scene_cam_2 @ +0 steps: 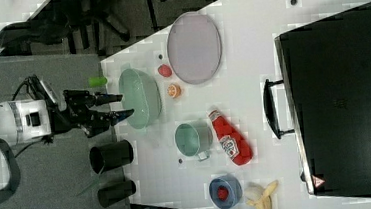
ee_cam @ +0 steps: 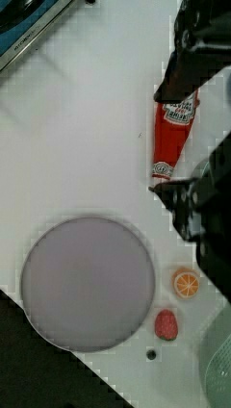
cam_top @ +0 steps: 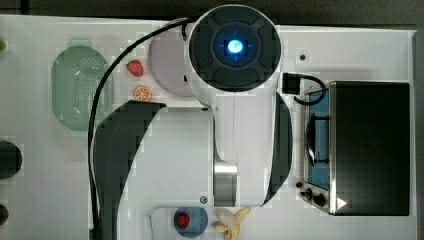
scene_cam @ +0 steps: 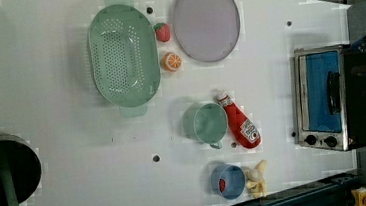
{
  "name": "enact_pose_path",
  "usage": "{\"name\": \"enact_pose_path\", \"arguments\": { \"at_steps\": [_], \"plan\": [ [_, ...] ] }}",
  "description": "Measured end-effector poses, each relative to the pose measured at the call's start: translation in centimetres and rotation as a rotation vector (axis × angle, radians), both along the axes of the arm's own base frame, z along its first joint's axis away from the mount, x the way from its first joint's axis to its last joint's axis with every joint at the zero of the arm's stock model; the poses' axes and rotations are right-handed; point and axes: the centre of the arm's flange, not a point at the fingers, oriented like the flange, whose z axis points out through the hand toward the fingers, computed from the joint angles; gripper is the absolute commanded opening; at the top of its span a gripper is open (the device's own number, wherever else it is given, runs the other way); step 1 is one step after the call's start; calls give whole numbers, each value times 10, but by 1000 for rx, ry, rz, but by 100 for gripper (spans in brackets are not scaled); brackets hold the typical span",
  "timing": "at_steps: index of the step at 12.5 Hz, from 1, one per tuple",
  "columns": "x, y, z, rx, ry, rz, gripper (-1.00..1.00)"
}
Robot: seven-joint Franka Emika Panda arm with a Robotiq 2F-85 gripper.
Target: Flap open oven.
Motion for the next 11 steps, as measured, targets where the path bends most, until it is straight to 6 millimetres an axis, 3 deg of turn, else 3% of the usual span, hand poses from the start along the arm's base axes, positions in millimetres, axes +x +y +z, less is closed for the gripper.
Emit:
{"name": "enact_pose_path", "arguments": {
  "at_steps": [1,3,5,7,8,11],
  "plan": [
    [-27,-5,-8,-1,39,-7,59],
    [-86,-18,0,9,79,-32,99],
    [-106,-27,38,15,-1,-51,100],
    [-109,-34,66,14,-65,-62,100],
    [-109,-37,71,12,-85,-67,90],
    [-99,-43,59,18,-59,-78,14]
  ]
}}
